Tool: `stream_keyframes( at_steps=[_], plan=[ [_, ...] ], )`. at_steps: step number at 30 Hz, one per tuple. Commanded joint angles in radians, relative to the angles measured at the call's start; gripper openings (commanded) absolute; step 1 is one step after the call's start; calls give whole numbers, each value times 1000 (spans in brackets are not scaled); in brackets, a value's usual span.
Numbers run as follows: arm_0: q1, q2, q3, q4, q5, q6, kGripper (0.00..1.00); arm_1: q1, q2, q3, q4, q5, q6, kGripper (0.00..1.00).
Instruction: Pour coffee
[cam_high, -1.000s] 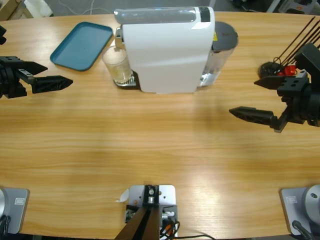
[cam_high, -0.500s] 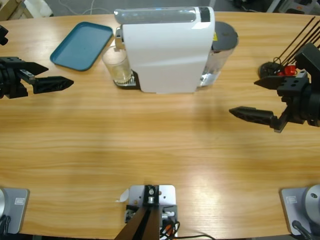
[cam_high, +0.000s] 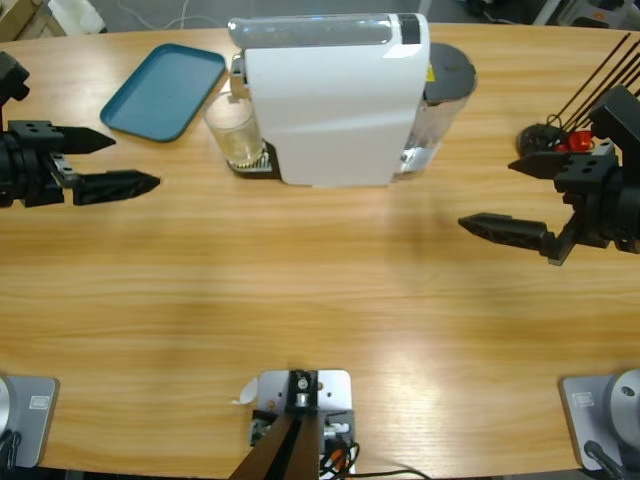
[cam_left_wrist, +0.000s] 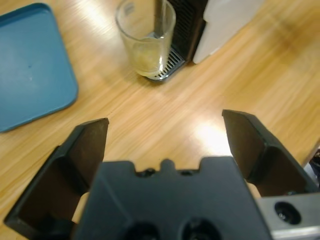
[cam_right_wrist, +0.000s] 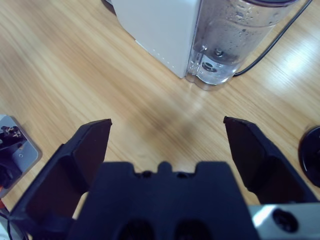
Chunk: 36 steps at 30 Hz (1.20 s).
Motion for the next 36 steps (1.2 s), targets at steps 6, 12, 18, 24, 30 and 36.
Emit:
stream_keyframes(
  at_steps=[6, 12, 18, 24, 30, 36],
  plan=[
    [-15, -30, 61, -31, 7, 39, 996, 10, -5, 38, 0, -6, 13, 991],
    [-15, -24, 65, -43, 8, 40, 996, 10, -5, 38, 0, -6, 13, 991],
    [-15, -18, 66, -48, 9, 38, 996, 10, -3, 38, 0, -6, 13, 991],
    [-15, -18, 70, -54, 22, 32, 996, 10, -1, 38, 0, -6, 13, 991],
    [-15, -21, 82, -76, 50, 17, 996, 10, 3, 38, 0, -6, 13, 991],
    [-16, -20, 89, -88, 67, 11, 996, 10, 6, 38, -2, -6, 13, 991]
  ],
)
